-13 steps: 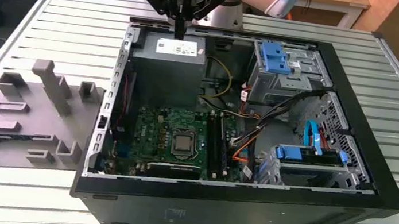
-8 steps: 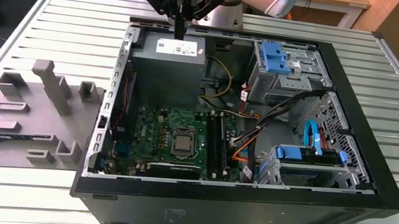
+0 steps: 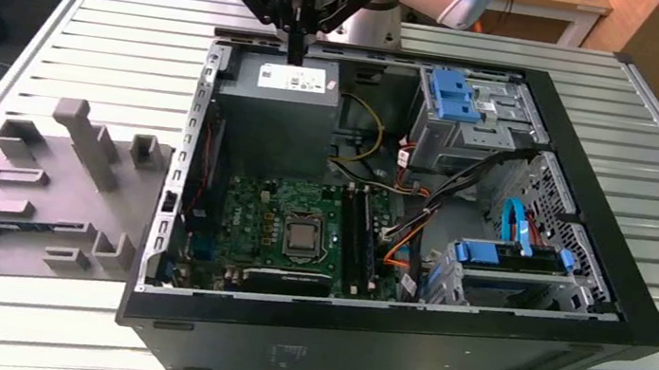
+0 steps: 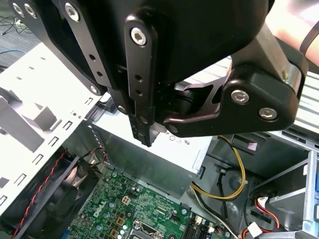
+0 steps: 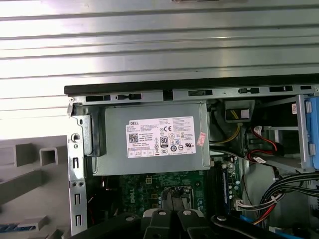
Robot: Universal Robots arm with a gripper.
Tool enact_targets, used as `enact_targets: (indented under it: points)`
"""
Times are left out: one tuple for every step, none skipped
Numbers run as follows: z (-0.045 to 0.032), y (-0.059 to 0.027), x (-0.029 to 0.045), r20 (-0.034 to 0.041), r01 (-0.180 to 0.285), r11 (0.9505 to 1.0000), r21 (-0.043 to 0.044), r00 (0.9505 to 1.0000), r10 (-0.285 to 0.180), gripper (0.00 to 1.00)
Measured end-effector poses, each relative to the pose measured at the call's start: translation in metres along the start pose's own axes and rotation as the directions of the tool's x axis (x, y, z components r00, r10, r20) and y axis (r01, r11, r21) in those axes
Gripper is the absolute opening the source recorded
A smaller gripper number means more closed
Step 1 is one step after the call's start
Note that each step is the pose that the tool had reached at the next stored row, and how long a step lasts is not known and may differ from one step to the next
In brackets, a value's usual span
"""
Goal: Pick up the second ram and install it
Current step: 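Reach for the second ram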
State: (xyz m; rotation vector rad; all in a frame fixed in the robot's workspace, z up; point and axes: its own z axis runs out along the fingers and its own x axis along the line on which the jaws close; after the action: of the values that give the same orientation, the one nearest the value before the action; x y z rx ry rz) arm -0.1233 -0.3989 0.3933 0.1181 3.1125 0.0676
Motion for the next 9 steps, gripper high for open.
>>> enact_targets:
  points:
    - [0.0000, -0.0001, 0.0009, 0.0000, 0.000, 1.0000, -0.0001, 1.0000, 0.000, 0.11]
    - [0.0000, -0.0002, 0.0022, 0.0000, 0.000, 1.0000, 0.0000, 1.0000, 0.000, 0.11]
    - [-0.0001, -0.0003, 0.0038, 0.0000, 0.000, 1.0000, 0.0000, 1.0000, 0.000, 0.11]
    - [0.0000, -0.0004, 0.0055, 0.0001, 0.000, 1.0000, -0.0001, 1.0000, 0.000, 0.11]
    - [-0.0001, -0.0006, 0.0074, 0.0000, 0.000, 1.0000, -0.0001, 1.0000, 0.000, 0.11]
    - [-0.0001, -0.0007, 0.0096, 0.0000, 0.000, 1.0000, 0.0000, 1.0000, 0.000, 0.11]
    - [-0.0001, -0.0009, 0.0116, 0.0001, 0.000, 1.0000, -0.0001, 1.0000, 0.000, 0.11]
    - [-0.0002, -0.0010, 0.0135, 0.0000, 0.000, 1.0000, 0.0000, 1.0000, 0.000, 0.11]
    - [-0.0002, -0.0012, 0.0153, 0.0000, 0.000, 1.0000, 0.0000, 1.0000, 0.000, 0.11]
